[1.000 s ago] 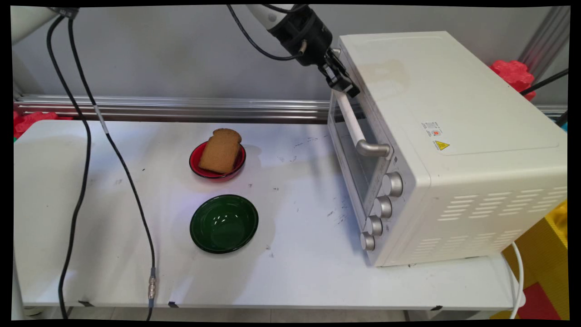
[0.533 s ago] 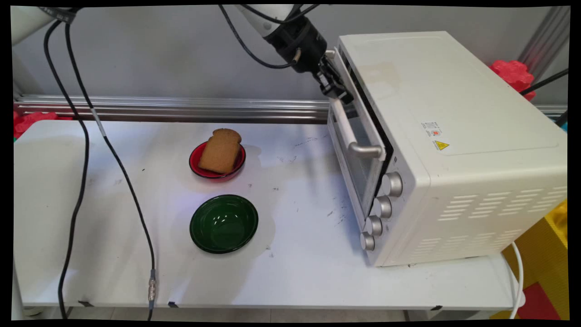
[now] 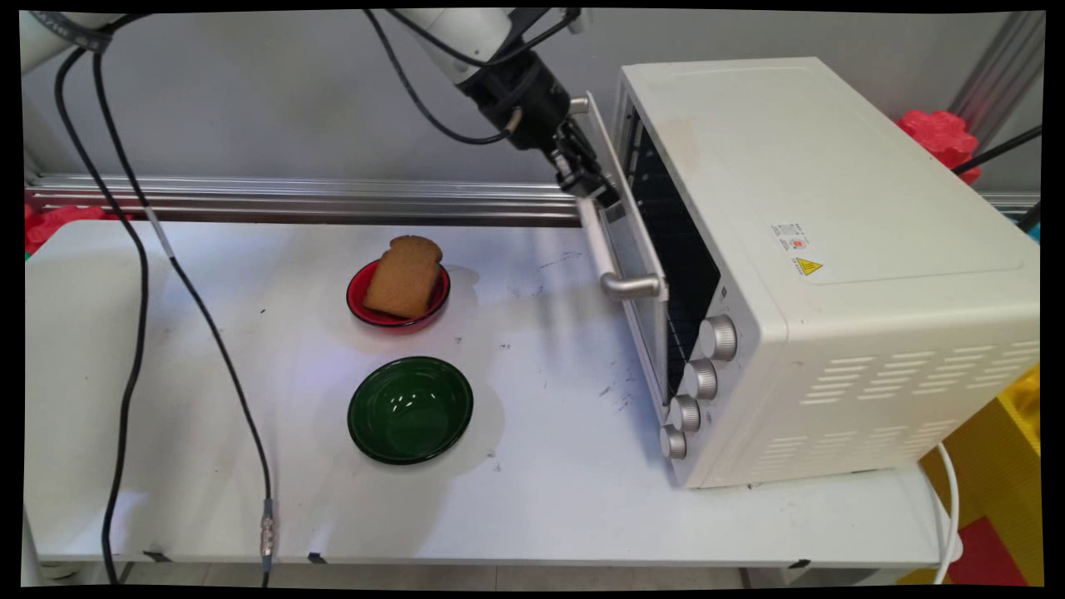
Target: Open the oven
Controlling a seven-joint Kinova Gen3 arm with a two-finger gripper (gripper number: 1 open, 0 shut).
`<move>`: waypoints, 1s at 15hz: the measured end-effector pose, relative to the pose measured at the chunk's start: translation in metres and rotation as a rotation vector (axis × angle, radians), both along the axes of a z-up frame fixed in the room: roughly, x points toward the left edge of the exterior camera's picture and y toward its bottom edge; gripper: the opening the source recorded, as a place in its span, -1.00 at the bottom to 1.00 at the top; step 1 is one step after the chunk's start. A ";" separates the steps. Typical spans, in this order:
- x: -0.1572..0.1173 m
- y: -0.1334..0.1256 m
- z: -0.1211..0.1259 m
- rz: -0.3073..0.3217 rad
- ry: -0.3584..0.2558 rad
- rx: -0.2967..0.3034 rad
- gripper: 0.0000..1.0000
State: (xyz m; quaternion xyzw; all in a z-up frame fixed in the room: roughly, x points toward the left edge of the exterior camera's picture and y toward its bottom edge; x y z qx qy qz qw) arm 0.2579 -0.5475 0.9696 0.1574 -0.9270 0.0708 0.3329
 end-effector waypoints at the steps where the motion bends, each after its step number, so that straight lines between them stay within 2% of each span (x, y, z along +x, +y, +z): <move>1: 0.004 0.002 -0.002 -0.002 -0.006 0.004 -1.00; 15: 0.057 0.029 -0.047 0.002 -0.069 0.050 -1.00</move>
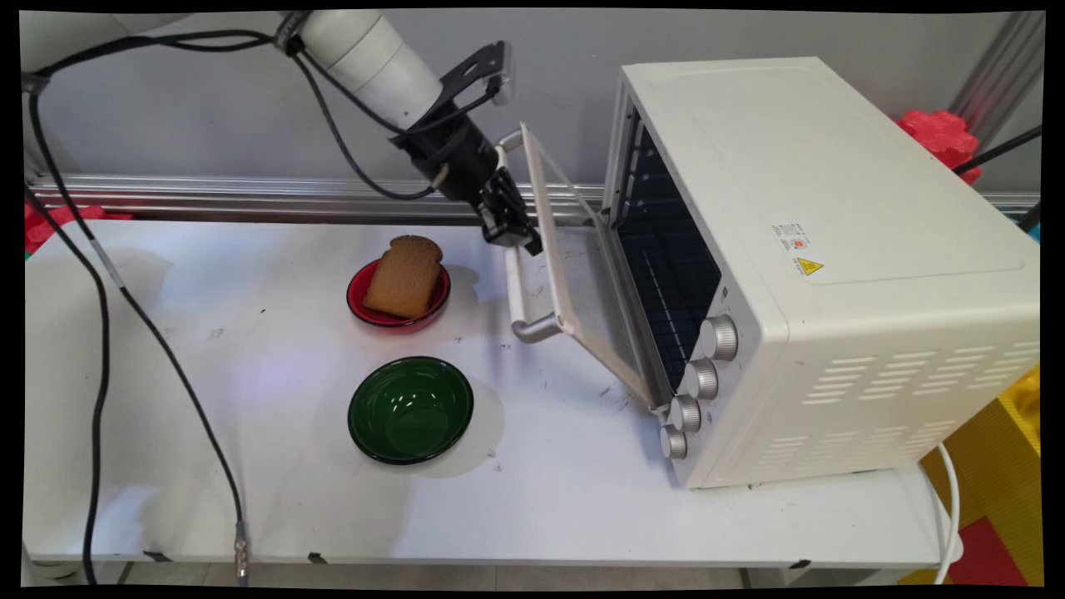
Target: Open the oven
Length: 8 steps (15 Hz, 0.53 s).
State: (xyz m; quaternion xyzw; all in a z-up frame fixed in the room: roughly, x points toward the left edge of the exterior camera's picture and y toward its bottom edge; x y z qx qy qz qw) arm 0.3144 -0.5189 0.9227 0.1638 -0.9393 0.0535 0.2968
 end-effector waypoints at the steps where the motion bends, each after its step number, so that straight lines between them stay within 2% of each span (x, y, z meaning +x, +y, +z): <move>1: 0.004 0.002 -0.004 0.003 -0.002 0.001 -1.00; 8: 0.023 0.009 -0.027 0.020 -0.003 0.002 -1.00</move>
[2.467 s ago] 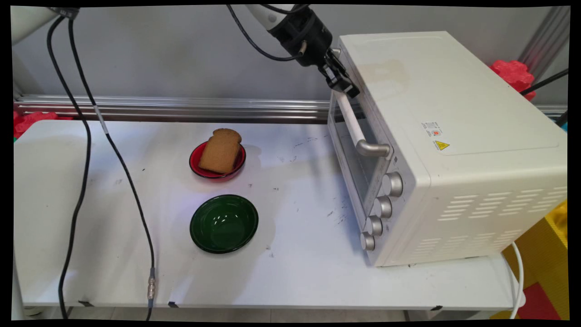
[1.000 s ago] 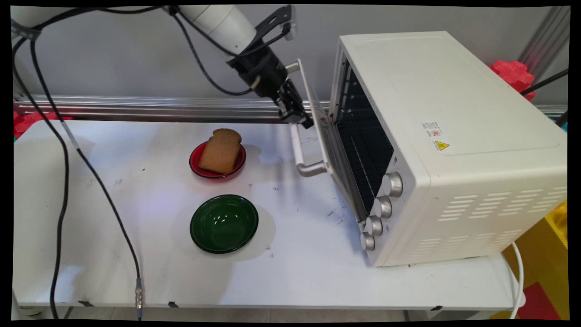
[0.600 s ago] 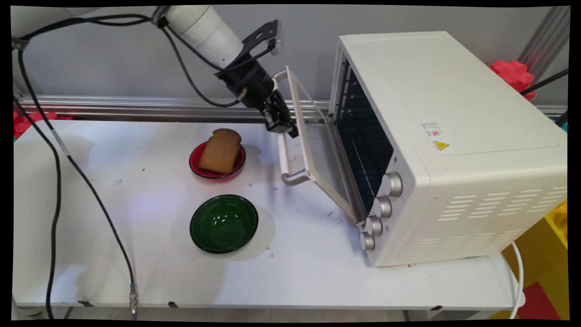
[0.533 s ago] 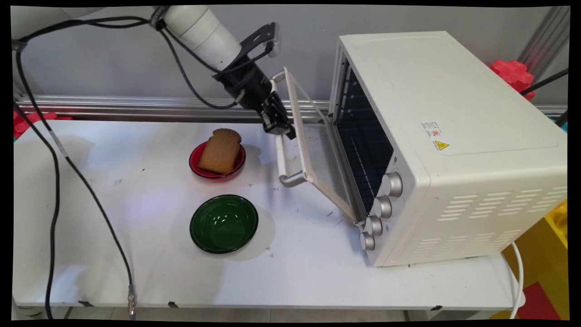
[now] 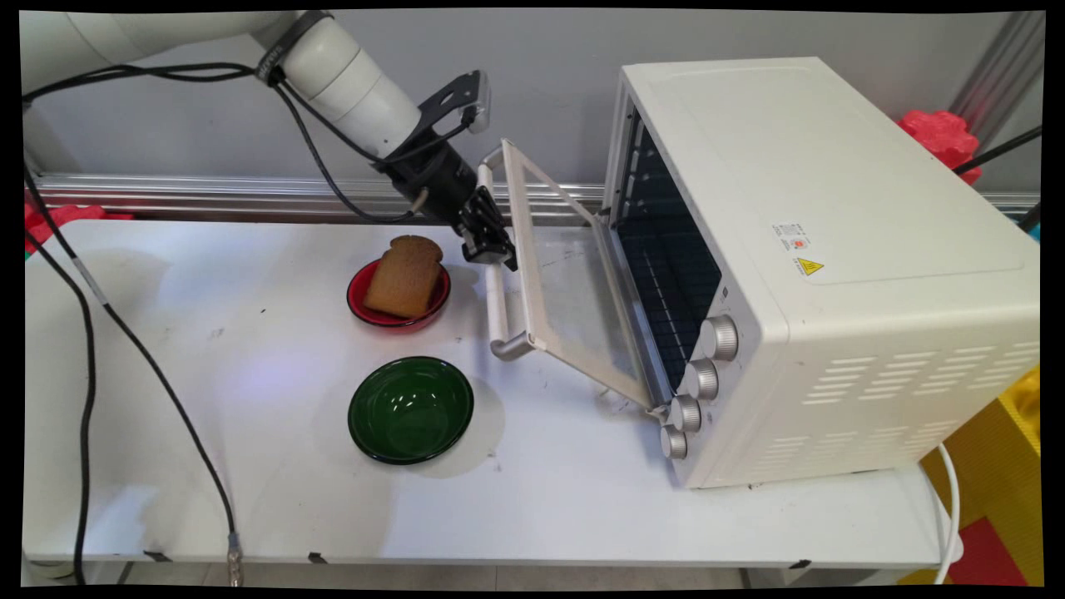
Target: Open the oven
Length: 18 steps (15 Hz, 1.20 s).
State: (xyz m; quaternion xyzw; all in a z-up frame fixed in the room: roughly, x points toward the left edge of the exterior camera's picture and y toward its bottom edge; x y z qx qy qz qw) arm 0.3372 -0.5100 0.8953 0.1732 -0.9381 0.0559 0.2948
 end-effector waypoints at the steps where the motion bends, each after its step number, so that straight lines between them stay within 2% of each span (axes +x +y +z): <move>1: 0.002 0.001 -0.002 0.001 0.000 0.000 -1.00; 18: 0.029 0.011 -0.050 -0.009 0.030 -0.028 -1.00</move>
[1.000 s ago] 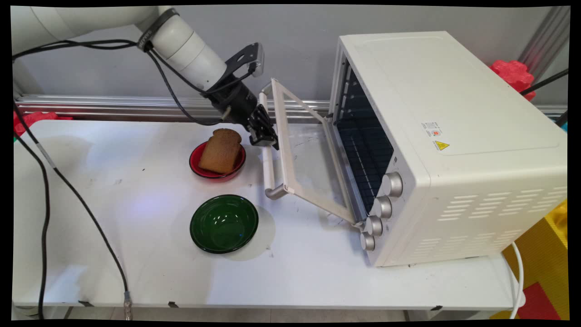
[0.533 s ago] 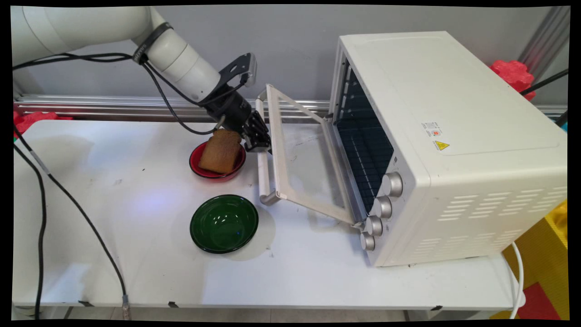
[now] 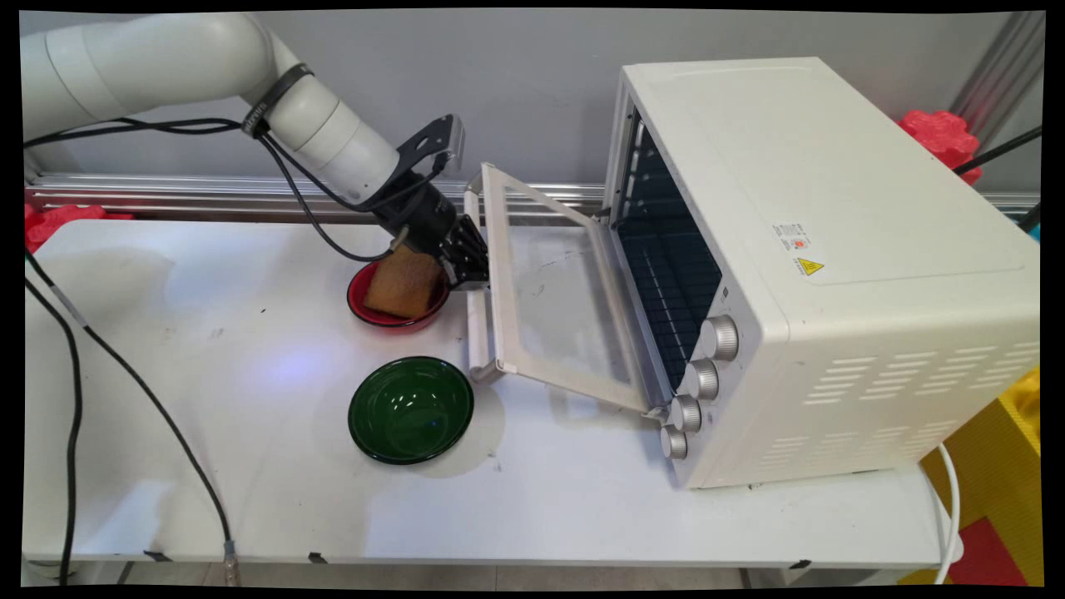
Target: Open the oven
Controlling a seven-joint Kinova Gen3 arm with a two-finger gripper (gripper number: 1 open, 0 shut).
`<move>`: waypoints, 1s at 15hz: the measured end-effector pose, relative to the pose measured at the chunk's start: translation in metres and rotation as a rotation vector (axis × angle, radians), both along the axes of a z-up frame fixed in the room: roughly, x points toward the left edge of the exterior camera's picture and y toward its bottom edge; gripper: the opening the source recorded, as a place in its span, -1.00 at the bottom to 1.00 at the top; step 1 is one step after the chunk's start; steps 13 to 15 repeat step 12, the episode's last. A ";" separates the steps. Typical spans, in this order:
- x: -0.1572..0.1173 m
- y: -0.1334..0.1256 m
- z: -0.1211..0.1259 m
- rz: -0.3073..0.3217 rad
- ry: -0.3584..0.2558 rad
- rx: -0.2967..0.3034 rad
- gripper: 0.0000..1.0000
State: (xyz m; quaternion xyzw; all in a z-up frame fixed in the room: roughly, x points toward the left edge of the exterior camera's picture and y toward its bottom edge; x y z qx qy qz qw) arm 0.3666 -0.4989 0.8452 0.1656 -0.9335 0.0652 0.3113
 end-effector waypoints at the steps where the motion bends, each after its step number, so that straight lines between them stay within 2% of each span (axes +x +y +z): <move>1: 0.001 0.000 -0.002 -0.001 0.001 0.000 -1.00; 9: 0.012 0.007 -0.017 -0.011 0.005 0.002 -1.00; 15: 0.018 0.010 -0.018 -0.014 0.007 0.001 -1.00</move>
